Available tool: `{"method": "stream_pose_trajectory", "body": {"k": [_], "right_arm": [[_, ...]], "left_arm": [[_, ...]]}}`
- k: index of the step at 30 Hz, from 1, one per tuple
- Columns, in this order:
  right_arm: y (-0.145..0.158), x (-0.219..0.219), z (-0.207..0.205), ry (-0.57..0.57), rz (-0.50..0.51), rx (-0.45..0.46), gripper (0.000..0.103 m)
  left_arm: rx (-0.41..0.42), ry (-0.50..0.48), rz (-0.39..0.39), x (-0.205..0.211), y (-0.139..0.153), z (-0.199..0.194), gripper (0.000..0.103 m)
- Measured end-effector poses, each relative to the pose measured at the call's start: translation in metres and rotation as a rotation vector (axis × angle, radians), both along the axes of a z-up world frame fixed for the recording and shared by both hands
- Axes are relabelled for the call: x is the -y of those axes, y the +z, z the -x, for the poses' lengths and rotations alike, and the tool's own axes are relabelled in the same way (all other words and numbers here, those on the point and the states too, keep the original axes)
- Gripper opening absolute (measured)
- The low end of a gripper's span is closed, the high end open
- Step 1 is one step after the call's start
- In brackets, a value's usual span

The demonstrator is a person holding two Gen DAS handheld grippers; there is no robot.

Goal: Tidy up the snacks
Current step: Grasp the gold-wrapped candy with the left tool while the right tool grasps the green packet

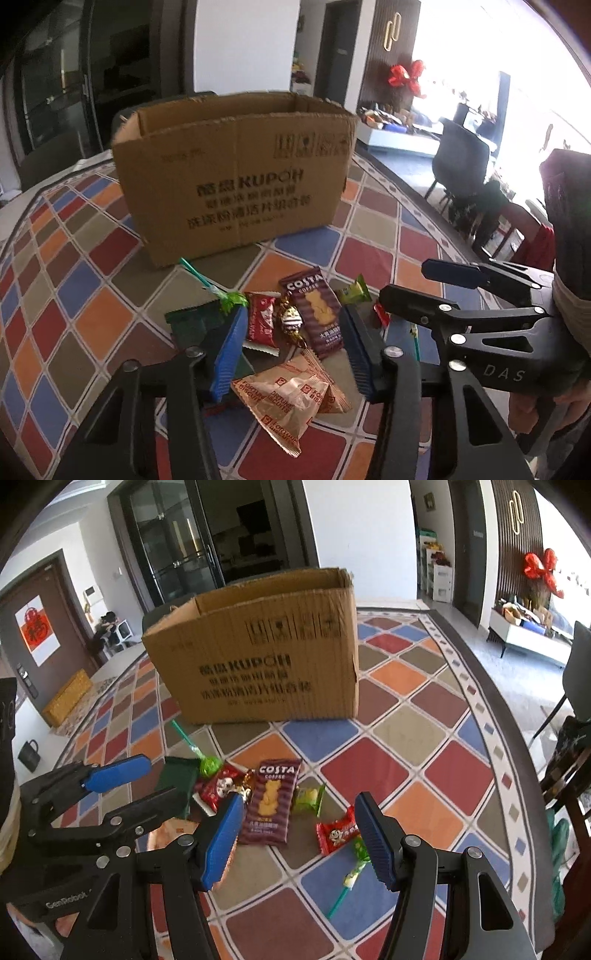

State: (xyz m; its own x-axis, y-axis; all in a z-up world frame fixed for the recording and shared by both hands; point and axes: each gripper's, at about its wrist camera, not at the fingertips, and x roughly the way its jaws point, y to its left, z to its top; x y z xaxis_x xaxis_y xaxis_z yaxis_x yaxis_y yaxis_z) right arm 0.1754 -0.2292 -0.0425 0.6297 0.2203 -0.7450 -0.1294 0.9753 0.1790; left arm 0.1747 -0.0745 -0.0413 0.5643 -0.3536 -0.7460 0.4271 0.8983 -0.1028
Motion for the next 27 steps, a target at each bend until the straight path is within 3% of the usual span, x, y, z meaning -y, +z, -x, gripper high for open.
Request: {"method": "stream_pose_trajectory", "body": {"k": [4,8,13,27], "right_arm": [[-0.008,-0.001,-0.001,0.009,0.0,-0.012,0.063],[-0.016,-0.001,-0.006,0.017,-0.002,-0.033,0.058],[-0.028,0.0,-0.013,0.028,-0.021,-0.066,0.049],[-0.047,0.003,-0.029,0.033,-0.07,-0.117,0.045]], "left_arm": [[-0.064,-0.054,0.005,0.003,-0.01,-0.009,0.033],[-0.092,-0.078,-0.014,0.008,-0.018,-0.016,0.03],[-0.12,-0.092,-0.041,0.013,-0.025,-0.024,0.029],[-0.174,-0.095,-0.083,0.022,-0.043,-0.043,0.026]]}}
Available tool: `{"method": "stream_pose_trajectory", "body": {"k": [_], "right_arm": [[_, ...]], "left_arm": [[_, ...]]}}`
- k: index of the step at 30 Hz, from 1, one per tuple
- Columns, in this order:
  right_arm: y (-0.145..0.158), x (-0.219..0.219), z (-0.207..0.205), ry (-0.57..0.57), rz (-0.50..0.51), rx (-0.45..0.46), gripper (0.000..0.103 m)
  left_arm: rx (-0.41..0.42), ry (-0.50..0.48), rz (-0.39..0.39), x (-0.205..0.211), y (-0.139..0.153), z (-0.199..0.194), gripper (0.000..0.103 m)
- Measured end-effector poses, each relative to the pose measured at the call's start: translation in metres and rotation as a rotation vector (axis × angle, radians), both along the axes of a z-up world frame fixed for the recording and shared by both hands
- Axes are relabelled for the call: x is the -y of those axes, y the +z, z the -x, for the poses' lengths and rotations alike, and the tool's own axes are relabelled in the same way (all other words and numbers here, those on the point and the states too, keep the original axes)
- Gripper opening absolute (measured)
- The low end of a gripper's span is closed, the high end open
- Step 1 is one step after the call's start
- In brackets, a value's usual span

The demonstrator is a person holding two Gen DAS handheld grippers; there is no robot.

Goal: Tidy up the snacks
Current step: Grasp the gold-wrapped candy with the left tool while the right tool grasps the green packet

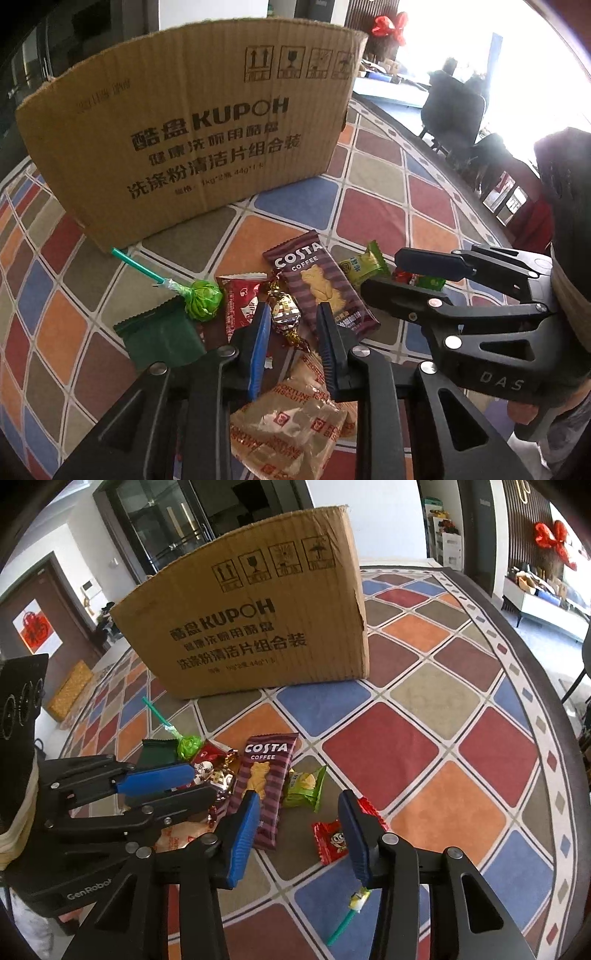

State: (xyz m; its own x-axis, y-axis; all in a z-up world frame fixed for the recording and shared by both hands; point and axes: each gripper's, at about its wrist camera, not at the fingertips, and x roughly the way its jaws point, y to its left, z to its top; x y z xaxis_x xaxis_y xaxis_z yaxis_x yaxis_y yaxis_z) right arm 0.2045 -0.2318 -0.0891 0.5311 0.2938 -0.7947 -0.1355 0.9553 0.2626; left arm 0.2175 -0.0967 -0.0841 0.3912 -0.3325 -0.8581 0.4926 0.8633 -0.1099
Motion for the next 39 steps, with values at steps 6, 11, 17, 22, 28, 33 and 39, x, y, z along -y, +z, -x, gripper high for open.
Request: {"method": "stream_pose_trajectory", "body": {"k": [6,11,17,22,28,33,39], "right_arm": [[-0.008,0.0,-0.007,-0.006,-0.02,-0.026,0.042],[-0.013,-0.003,-0.013,-0.005,-0.013,-0.037,0.038],[-0.016,-0.004,-0.017,-0.011,-0.017,-0.042,0.036],[-0.016,-0.005,-0.017,-0.022,0.001,-0.036,0.026],[-0.015,0.003,-0.016,-0.05,-0.013,-0.043,0.02],[-0.007,0.002,-0.009,-0.059,0.004,-0.013,0.02],[0.012,0.003,-0.004,-0.069,0.023,0.043,0.02]], "left_arm": [[-0.018,0.006,-0.008,0.002,-0.007,-0.006,0.024],[-0.031,0.016,-0.013,0.003,-0.012,-0.011,0.023],[-0.052,0.03,0.002,0.001,-0.014,-0.015,0.023],[-0.056,0.038,0.012,0.0,-0.014,-0.016,0.022],[-0.057,0.057,0.032,-0.001,-0.013,-0.016,0.022],[-0.023,0.07,0.058,-0.006,0.001,-0.009,0.022],[0.05,0.1,0.08,-0.012,0.026,0.0,0.022]]}}
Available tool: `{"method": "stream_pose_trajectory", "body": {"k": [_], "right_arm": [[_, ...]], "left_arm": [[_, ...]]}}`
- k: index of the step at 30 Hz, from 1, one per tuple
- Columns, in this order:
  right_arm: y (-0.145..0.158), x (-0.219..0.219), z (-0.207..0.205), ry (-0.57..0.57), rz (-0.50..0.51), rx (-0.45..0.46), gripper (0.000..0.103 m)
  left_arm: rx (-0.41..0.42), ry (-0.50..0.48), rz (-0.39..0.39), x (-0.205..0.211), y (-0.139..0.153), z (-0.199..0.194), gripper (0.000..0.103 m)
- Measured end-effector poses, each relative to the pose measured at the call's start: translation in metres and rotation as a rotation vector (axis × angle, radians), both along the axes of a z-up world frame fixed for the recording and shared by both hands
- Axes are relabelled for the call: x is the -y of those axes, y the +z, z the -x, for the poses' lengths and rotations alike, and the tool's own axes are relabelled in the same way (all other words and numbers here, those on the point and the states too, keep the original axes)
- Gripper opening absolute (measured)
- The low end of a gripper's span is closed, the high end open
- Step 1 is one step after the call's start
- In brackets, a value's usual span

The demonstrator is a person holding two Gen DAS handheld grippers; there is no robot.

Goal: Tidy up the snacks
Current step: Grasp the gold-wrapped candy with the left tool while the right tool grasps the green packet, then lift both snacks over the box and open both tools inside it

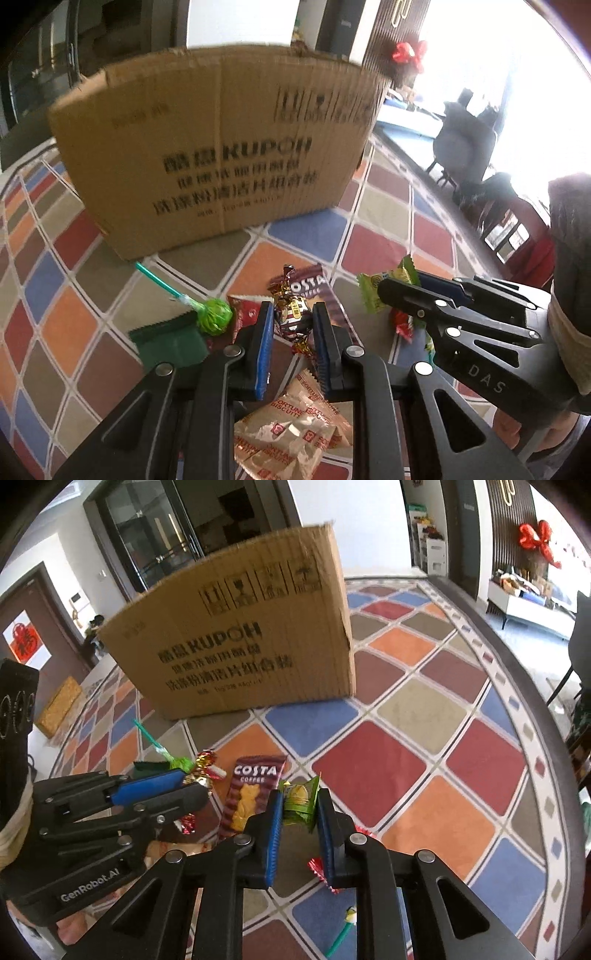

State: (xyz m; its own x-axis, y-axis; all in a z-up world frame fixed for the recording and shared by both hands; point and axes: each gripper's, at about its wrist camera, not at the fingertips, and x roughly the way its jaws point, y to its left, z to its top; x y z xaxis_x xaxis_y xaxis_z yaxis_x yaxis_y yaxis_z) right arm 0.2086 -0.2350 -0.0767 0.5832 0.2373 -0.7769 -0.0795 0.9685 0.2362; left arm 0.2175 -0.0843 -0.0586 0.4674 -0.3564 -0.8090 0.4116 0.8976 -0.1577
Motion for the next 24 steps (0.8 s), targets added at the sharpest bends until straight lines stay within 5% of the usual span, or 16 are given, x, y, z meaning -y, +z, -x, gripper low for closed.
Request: {"method": "stream_pose_trajectory", "body": {"k": [24], "right_arm": [[0.103,-0.013,0.001,0.027,-0.033,0.266,0.02]], "left_arm": [[0.263,0.061,0.075,-0.024,0.109,0.003,0.022]]}}
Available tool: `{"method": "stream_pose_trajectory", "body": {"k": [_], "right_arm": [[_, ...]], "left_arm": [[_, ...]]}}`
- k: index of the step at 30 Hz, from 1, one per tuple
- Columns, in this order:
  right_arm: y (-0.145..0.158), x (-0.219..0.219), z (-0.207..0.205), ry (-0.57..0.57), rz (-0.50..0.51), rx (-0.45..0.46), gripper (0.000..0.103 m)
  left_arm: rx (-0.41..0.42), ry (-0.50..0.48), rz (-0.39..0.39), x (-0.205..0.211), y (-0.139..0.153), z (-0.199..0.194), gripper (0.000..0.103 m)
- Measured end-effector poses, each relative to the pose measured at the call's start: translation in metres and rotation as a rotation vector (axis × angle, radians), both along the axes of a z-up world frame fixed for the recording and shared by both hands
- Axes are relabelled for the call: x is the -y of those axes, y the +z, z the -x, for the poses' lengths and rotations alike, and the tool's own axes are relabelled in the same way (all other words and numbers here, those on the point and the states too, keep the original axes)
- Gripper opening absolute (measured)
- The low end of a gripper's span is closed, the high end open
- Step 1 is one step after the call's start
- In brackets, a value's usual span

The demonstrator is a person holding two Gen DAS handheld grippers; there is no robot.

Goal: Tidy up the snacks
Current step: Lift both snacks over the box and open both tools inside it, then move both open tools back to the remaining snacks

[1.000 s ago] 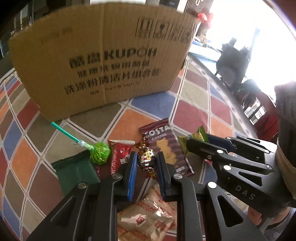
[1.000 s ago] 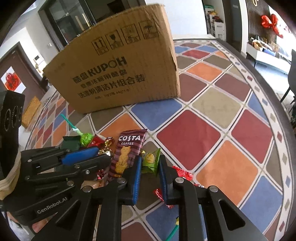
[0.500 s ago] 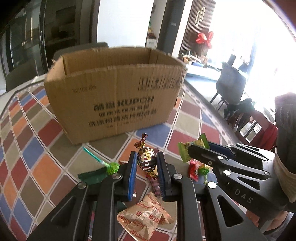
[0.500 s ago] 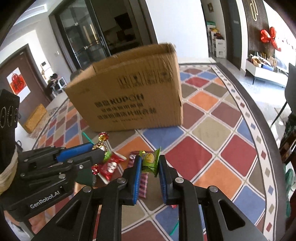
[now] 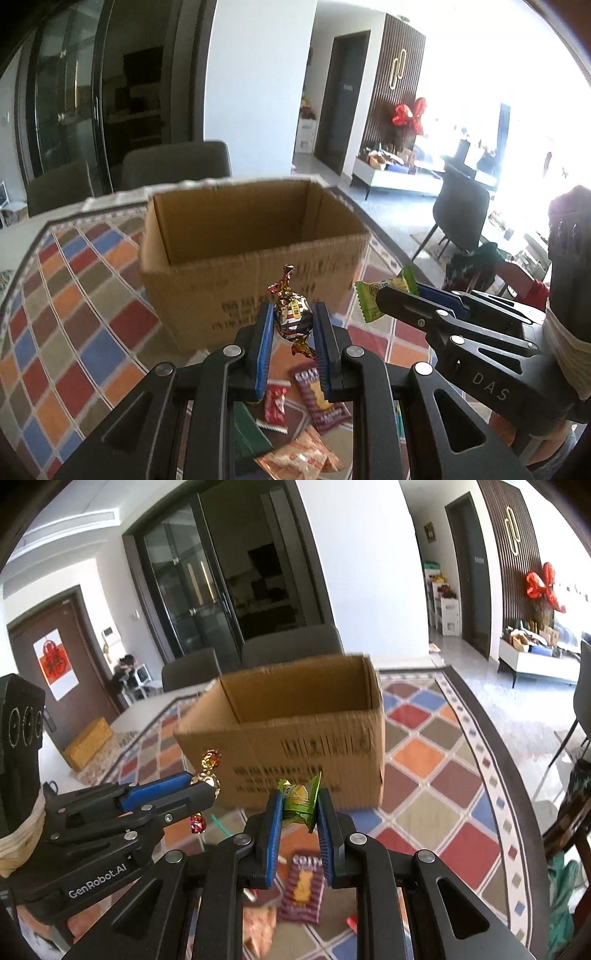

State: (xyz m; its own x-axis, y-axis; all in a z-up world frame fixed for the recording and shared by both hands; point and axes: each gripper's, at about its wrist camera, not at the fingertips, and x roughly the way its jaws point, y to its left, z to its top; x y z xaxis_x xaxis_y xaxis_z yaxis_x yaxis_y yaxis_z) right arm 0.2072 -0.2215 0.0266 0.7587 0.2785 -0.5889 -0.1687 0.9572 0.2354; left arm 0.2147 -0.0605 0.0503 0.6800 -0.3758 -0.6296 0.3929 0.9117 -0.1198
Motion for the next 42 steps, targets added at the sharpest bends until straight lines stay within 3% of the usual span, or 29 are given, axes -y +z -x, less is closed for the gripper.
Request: {"method": "stream_pose_trajectory", "body": {"k": [8,17,33,35,36,37,38,42], "right_arm": [[0.031,-0.006,-0.017,0.026,-0.011,0.065,0.02],[0.054,-0.013,-0.045,0.04,0.01,0.095,0.02],[0.05,-0.022,-0.104,0.041,0.043,0.041,0.02],[0.048,-0.021,-0.11,0.039,0.041,0.03,0.021],[0.048,-0.02,-0.112,0.031,0.044,0.027,0.027],[0.047,-0.02,-0.114,0.021,0.052,0.019,0.041],[0.047,-0.021,-0.113,0.01,0.06,0.016,0.046],[0.046,-0.021,-0.105,0.003,0.078,0.021,0.047]], "left_arm": [[0.066,0.022,-0.005,-0.005,0.029,-0.016,0.022],[0.051,0.04,0.006,-0.013,0.041,-0.046,0.022],[-0.007,0.073,-0.027,-0.013,0.032,-0.107,0.022],[0.0,0.082,-0.036,-0.013,0.031,-0.108,0.027],[0.002,0.086,-0.037,-0.014,0.031,-0.108,0.035],[0.009,0.099,-0.04,-0.015,0.031,-0.106,0.037],[0.013,0.11,-0.045,-0.017,0.032,-0.105,0.037],[0.03,0.133,-0.054,-0.02,0.033,-0.093,0.037]]}}
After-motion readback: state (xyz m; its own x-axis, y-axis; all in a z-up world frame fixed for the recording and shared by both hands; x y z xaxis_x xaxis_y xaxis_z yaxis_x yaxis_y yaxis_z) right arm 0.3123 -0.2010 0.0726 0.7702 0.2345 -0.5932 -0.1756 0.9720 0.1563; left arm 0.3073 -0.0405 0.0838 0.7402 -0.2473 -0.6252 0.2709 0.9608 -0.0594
